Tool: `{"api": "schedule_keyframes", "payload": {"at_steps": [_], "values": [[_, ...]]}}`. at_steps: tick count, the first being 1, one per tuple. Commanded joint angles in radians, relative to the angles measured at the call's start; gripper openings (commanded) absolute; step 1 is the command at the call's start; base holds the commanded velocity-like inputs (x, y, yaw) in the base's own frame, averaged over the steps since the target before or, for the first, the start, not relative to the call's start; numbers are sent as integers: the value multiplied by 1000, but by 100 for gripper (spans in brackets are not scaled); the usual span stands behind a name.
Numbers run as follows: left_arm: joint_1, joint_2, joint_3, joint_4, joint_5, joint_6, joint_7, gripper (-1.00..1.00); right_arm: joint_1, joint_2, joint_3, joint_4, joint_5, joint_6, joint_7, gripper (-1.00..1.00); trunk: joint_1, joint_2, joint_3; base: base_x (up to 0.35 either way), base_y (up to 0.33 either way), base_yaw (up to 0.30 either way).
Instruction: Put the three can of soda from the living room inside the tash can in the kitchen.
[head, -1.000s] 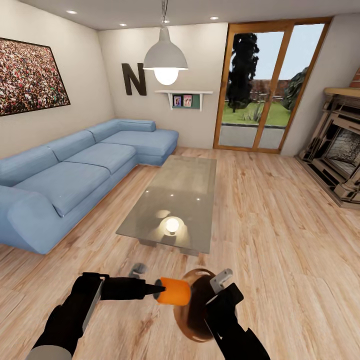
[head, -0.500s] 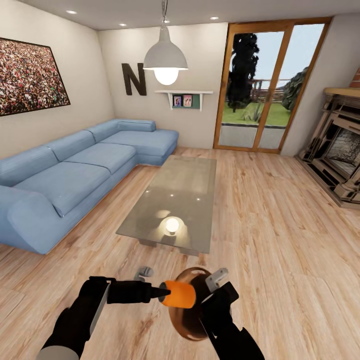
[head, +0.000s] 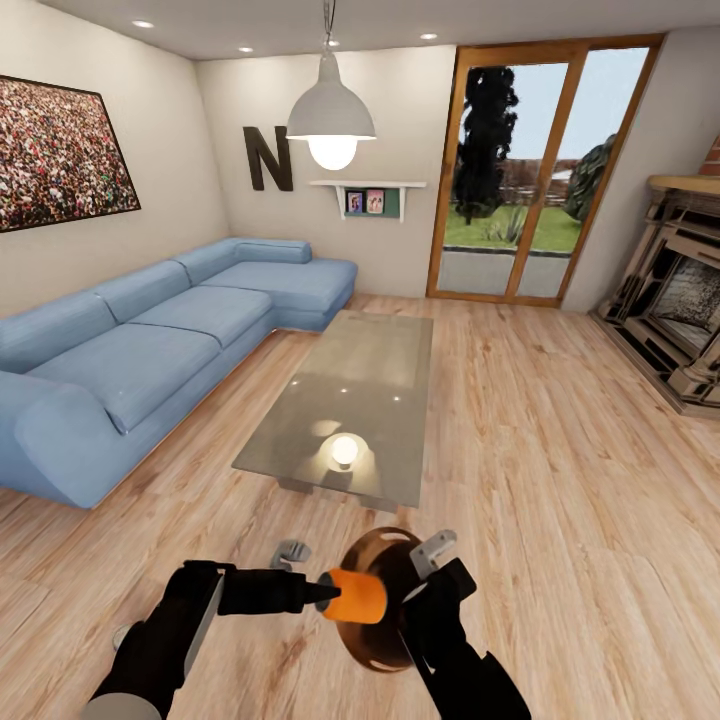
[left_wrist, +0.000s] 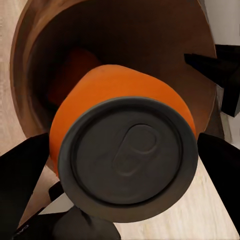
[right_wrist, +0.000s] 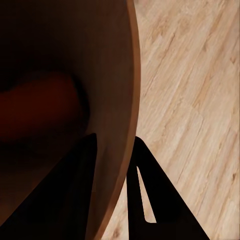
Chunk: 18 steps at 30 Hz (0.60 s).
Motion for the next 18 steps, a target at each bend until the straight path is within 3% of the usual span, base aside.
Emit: {"api": "schedule_keyframes", "payload": {"at_steps": [1, 5, 13, 18], "values": [[0, 0, 0, 7, 1, 0, 15, -100, 0, 0, 0, -1, 21, 3, 1, -100, 0, 0, 0, 0, 0, 0], [0, -5, -6, 42, 5, -35, 64, -100, 0, 0, 1, -11, 20, 3, 2, -100, 0, 0, 0, 0, 0, 0], [0, -6, -16, 69, 3, -44, 69, -100, 0, 7, 3, -32, 18, 3, 1, -100, 0, 0, 0, 0, 0, 0], [0, -13, -18, 70, 3, -54, 69, -100, 0, 14, 38, -34, 20, 3, 1, -100, 0, 0, 0, 0, 0, 0]]}}
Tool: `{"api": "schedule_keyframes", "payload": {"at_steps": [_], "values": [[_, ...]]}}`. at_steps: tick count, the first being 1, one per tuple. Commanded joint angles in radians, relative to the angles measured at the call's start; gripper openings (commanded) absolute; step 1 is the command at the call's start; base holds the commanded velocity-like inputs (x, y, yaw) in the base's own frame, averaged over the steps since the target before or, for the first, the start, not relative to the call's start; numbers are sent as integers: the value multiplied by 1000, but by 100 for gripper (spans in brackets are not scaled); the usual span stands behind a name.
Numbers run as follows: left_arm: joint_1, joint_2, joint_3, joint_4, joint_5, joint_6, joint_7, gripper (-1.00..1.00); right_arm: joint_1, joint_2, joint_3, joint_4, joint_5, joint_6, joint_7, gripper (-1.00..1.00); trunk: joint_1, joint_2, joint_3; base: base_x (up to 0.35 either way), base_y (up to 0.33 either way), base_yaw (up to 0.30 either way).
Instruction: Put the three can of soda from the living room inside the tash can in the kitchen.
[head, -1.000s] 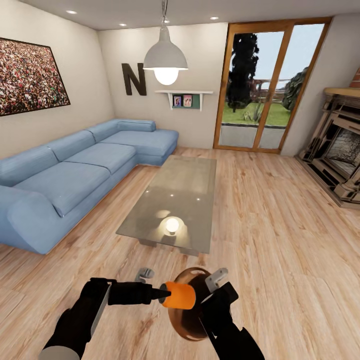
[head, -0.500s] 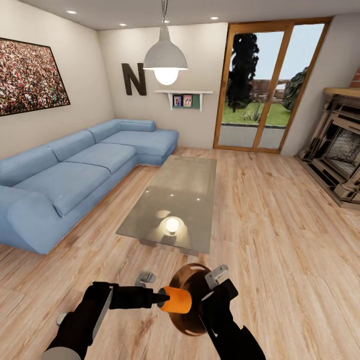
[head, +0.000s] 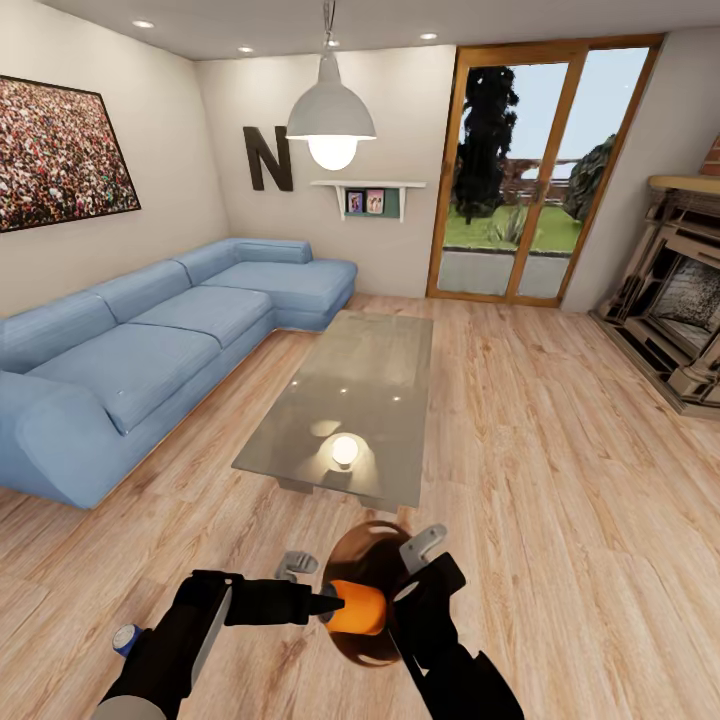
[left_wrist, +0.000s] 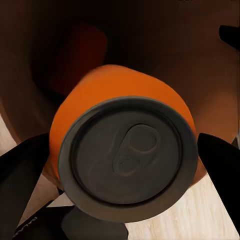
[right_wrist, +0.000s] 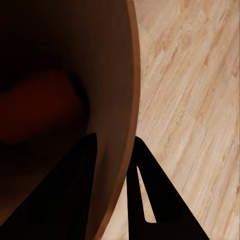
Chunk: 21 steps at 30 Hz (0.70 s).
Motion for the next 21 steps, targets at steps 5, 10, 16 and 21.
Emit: {"api": "schedule_keyframes", "payload": {"at_steps": [5, 10, 16, 21], "values": [[0, -14, -1, 0, -1, -2, 0, -100, 0, 1, 10, -1, 21, 3, 0, -100, 0, 0, 0, 0, 0, 0], [0, -19, -1, 0, 1, -2, 0, -100, 0, 1, 11, 0, 21, 3, 1, -100, 0, 0, 0, 0, 0, 0], [0, -19, 0, 0, 0, -2, 1, 100, 0, 1, 12, 0, 21, 3, 0, -100, 0, 0, 0, 0, 0, 0], [0, -17, -1, -3, 1, -1, 0, 100, 0, 1, 11, 0, 21, 3, 1, -100, 0, 0, 0, 0, 0, 0]]}}
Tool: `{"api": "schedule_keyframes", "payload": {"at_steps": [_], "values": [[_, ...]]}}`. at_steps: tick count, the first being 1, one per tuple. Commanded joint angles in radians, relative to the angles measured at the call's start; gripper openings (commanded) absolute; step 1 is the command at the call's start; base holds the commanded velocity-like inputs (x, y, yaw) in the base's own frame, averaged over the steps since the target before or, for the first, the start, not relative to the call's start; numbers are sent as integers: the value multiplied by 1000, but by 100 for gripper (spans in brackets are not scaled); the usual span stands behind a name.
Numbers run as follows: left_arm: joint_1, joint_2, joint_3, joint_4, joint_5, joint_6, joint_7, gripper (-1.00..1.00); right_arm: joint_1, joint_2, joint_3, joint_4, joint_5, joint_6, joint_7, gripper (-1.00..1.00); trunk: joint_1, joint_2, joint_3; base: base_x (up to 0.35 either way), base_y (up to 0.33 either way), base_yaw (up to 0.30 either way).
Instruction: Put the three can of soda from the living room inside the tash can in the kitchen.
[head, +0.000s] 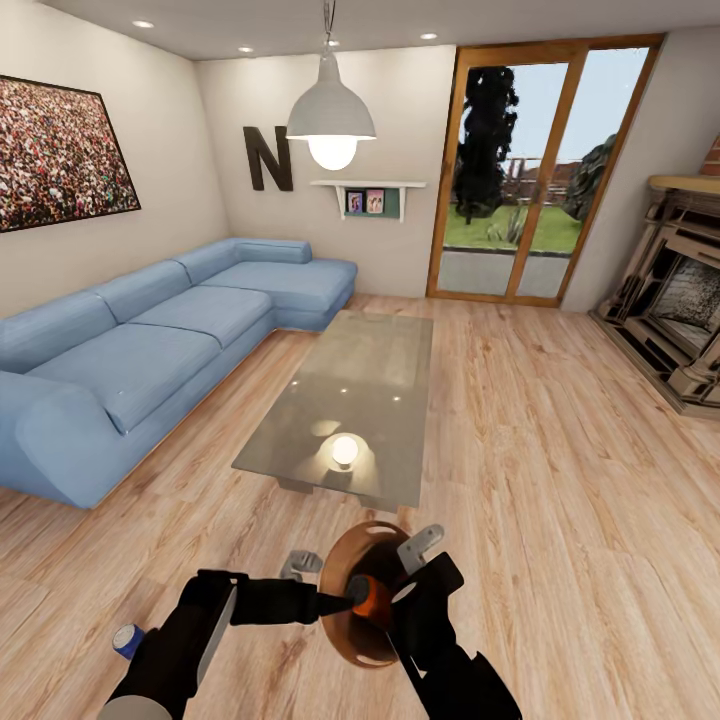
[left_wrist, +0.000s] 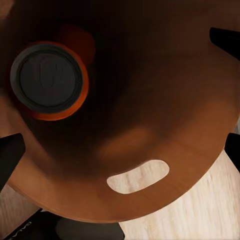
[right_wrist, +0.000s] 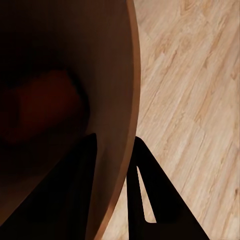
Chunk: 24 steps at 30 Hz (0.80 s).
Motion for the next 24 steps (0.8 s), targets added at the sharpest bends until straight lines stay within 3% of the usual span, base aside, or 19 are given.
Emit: {"api": "schedule_keyframes", "payload": {"at_steps": [1, 9, 13, 16, 20, 24], "values": [[0, 0, -1, -3, 0, 0, 0, 100, 0, 0, 0, -1, 15, 2, 2, -100, 0, 0, 0, 0, 0, 0], [0, 9, 5, -11, 1, -1, -1, 100, 0, -3, -10, 1, 3, 2, 6, -100, 0, 0, 0, 0, 0, 0], [0, 29, 8, -9, 2, -1, 0, 100, 0, -8, -19, 11, -3, 2, 17, -100, 0, 0, 0, 0, 0, 0], [0, 54, 10, -9, 3, -1, 0, 100, 0, -16, -55, 15, -7, 2, 40, -100, 0, 0, 0, 0, 0, 0], [0, 81, 19, -10, 7, 0, 11, 100, 0, -21, -132, 16, -6, 2, 111, -100, 0, 0, 0, 0, 0, 0], [0, 101, 82, -13, 9, 2, 15, 100, 0, -42, -168, 16, -3, 2, 171, -100, 0, 0, 0, 0, 0, 0]]}}
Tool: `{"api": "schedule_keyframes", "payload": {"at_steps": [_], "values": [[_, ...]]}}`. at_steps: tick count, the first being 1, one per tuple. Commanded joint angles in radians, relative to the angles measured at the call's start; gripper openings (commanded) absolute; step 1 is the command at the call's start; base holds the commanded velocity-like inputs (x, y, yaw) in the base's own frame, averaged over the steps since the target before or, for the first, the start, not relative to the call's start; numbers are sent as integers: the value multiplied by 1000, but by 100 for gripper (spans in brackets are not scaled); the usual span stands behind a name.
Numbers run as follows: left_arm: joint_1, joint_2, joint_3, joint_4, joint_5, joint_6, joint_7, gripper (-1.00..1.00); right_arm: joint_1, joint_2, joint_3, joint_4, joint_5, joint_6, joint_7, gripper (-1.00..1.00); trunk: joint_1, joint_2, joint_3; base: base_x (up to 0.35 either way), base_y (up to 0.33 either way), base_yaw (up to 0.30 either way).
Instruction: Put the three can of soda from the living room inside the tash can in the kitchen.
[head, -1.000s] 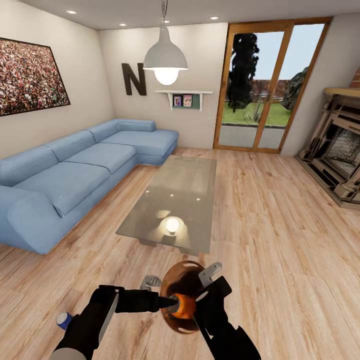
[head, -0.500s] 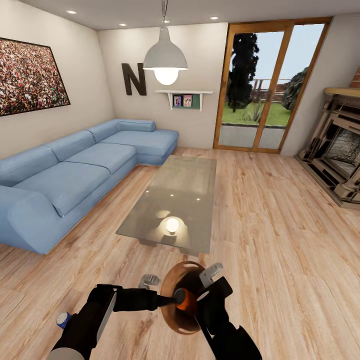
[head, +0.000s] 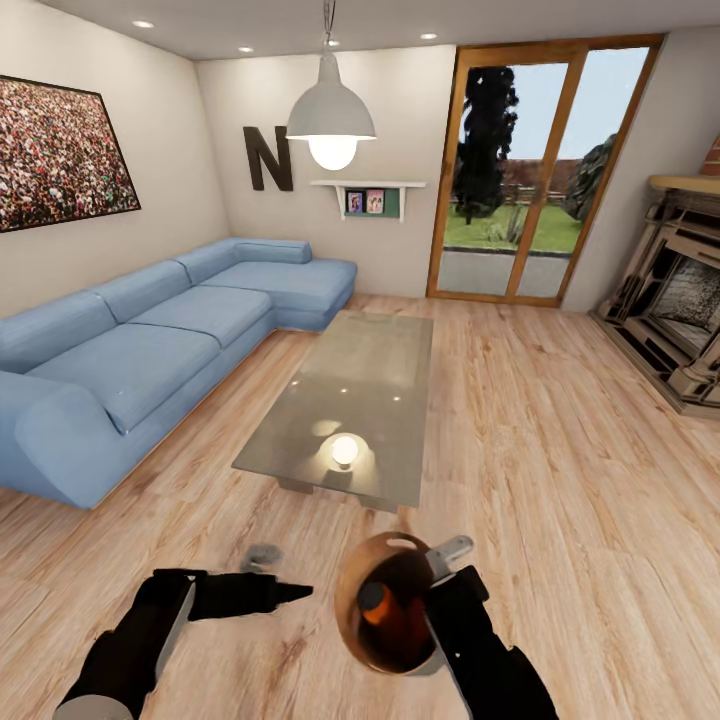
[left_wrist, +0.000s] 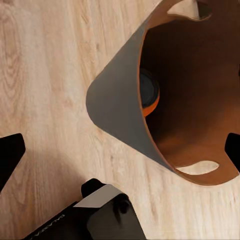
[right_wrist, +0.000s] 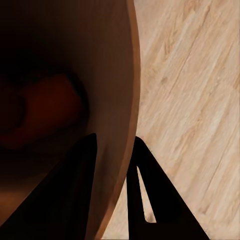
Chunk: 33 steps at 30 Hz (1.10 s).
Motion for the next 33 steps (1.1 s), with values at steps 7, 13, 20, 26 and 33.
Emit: {"api": "schedule_keyframes", "payload": {"at_steps": [7, 13, 20, 26, 33], "values": [[0, 15, 61, -1, -2, 0, -1, 100, -1, -73, -26, -2, 28, 2, 77, -100, 0, 0, 0, 0, 0, 0], [0, 33, 67, 1, -3, 0, 2, 100, -1, -115, -94, -3, 29, -14, 168, -100, 0, 0, 0, 0, 0, 0], [0, 53, 85, 29, 0, -1, 146, 100, -1, -188, -193, -18, 29, -31, 368, -100, 0, 0, 0, 0, 0, 0], [0, 48, 85, 117, 3, -7, 314, 100, -1, -217, -216, -19, 29, -50, 461, -100, 0, 0, 0, 0, 0, 0], [0, 46, 85, 155, 7, -16, 428, 100, -1, -222, -218, -19, 29, -61, 476, -100, 0, 0, 0, 0, 0, 0]]}}
